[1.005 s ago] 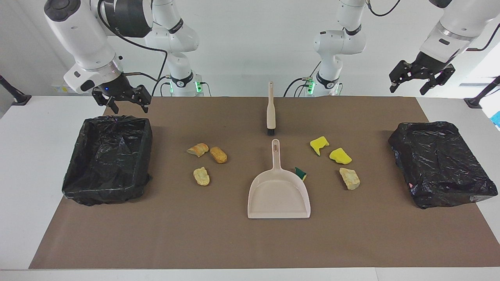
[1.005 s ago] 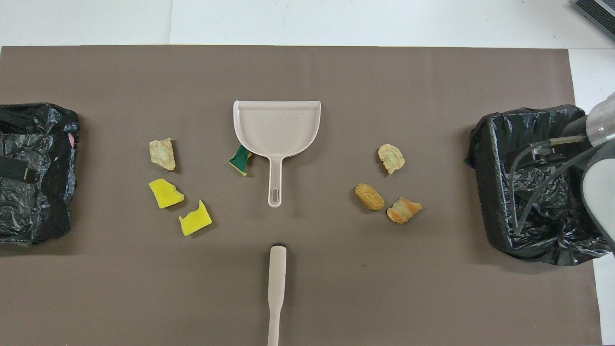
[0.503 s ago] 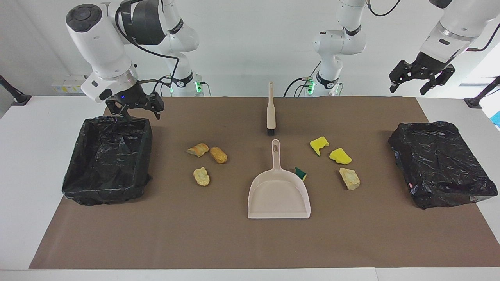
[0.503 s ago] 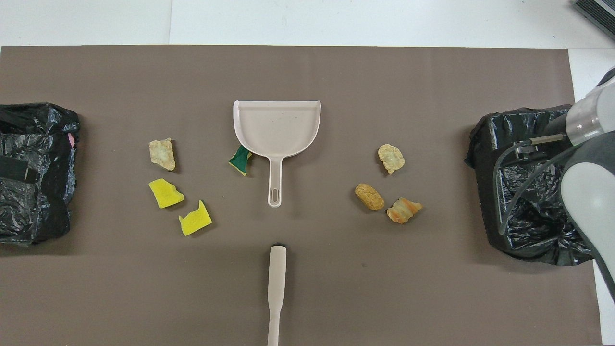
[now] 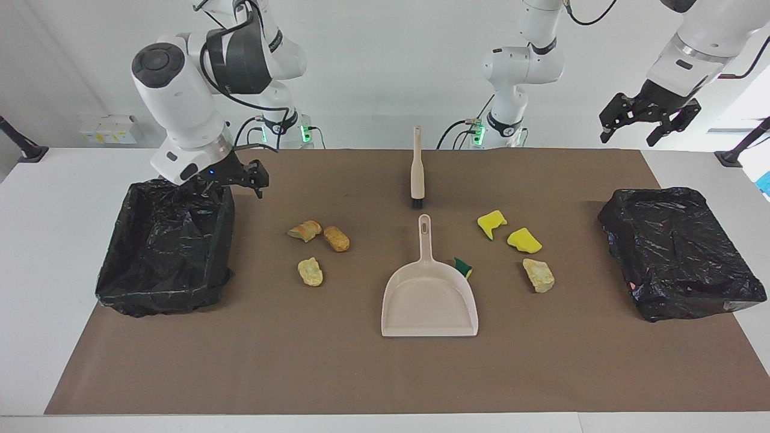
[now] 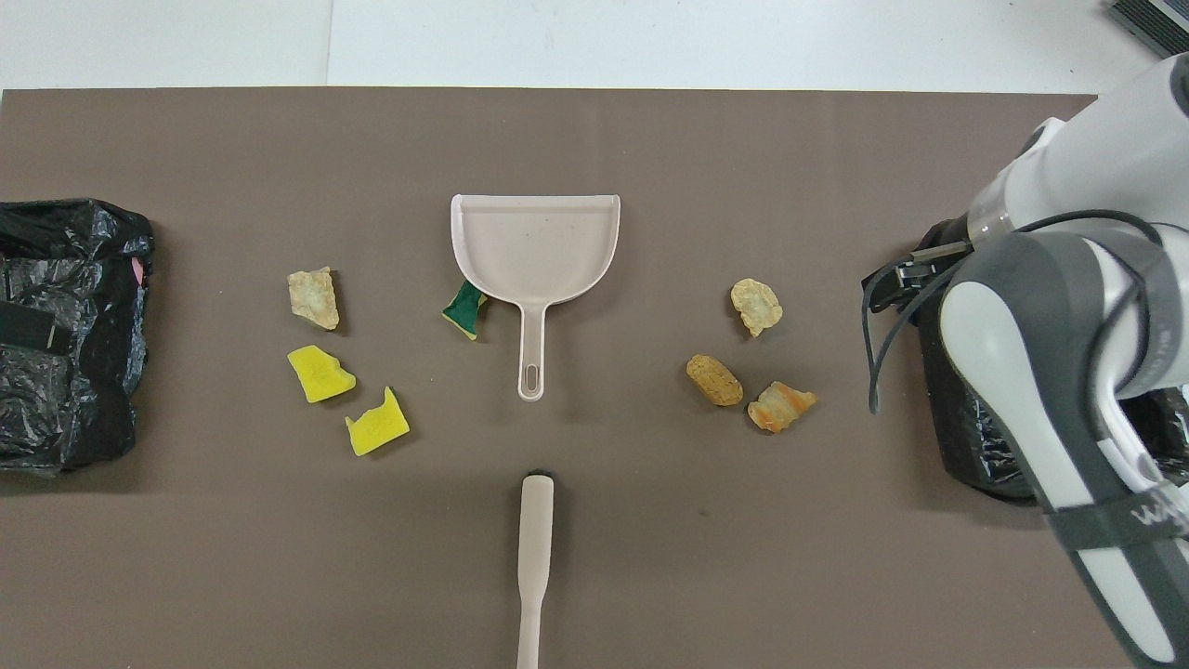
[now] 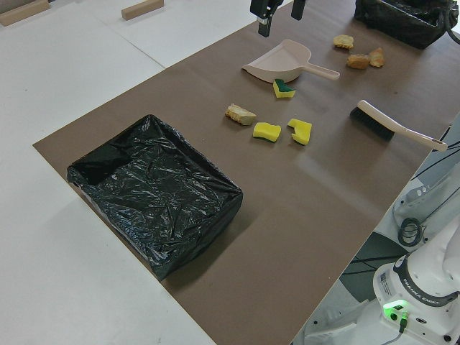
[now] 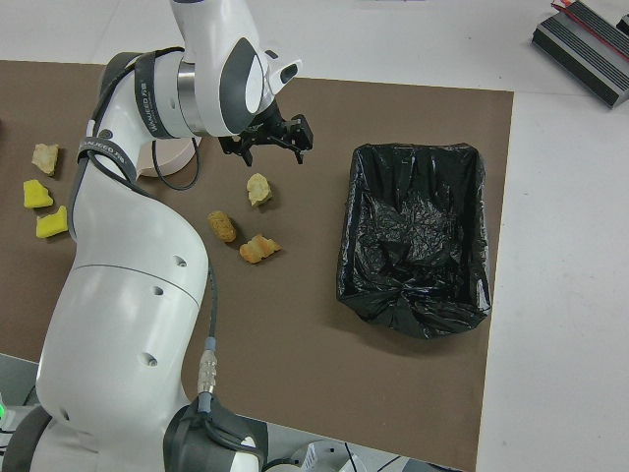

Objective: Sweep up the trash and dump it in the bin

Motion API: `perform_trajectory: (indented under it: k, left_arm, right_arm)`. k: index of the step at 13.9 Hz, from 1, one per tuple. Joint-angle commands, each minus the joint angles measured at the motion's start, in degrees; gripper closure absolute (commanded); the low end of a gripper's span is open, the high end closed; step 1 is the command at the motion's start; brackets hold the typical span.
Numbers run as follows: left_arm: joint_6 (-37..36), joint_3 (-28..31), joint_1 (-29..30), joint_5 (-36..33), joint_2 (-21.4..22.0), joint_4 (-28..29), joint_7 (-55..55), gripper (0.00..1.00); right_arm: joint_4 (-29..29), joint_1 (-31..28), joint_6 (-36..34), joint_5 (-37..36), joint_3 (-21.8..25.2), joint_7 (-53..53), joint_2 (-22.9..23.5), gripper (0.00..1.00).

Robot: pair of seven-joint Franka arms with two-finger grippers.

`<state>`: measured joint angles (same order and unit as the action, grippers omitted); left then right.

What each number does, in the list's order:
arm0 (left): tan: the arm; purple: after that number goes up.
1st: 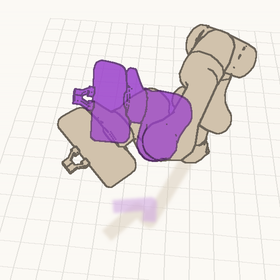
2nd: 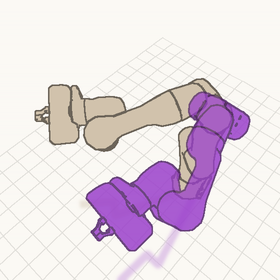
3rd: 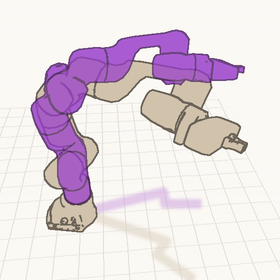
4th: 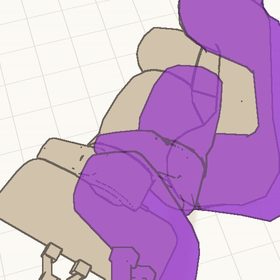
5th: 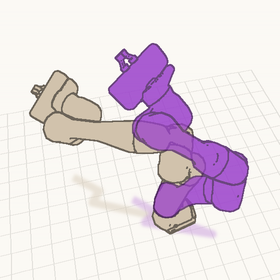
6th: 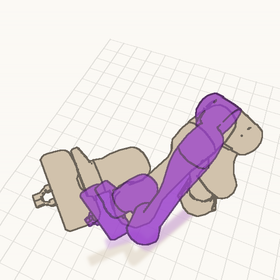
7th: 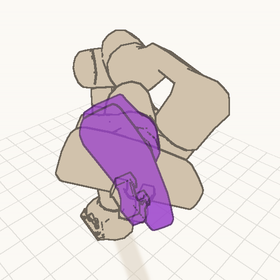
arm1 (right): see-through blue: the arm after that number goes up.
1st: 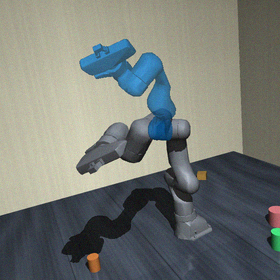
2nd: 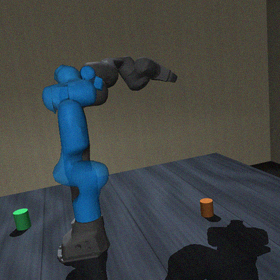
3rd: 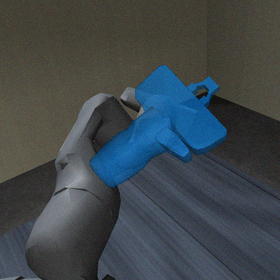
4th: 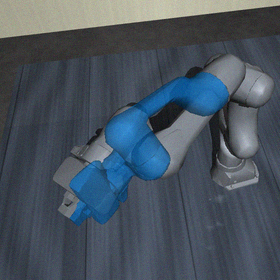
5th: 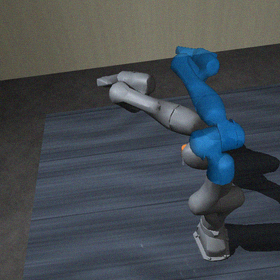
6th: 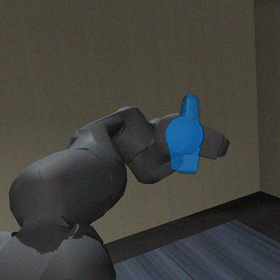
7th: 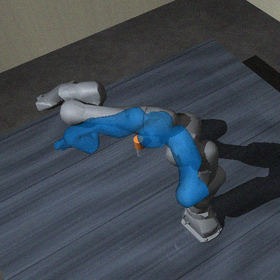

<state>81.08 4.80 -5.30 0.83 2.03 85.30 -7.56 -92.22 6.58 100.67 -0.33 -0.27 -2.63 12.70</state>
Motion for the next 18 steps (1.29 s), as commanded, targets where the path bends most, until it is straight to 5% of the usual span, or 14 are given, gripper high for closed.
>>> perform_trajectory:
  k: [1, 5, 12, 18]
  left_arm:
    - [-0.3, -0.8, -0.6, -0.4, 1.0, 1.3, 0.5, 0.00]
    - [3.1, -1.8, -7.4, 0.0, 8.8, 14.8, 5.5, 0.00]
    - [16.9, -2.2, -28.9, 0.1, 21.9, 43.4, 24.1, 0.00]
    - [28.7, -2.2, -47.1, 0.9, 22.9, 55.0, 42.2, 0.00]
  right_arm:
    - [3.3, 1.1, 3.6, 0.0, -0.3, 2.3, 4.3, 0.00]
    - [2.8, 2.3, 5.9, 0.6, -0.3, 5.4, 5.5, 0.00]
    - [0.1, 2.5, 8.4, 0.9, -0.3, 5.4, 5.1, 0.00]
    - [-2.8, 2.5, 10.2, 1.0, -0.3, 5.4, 4.7, 0.00]
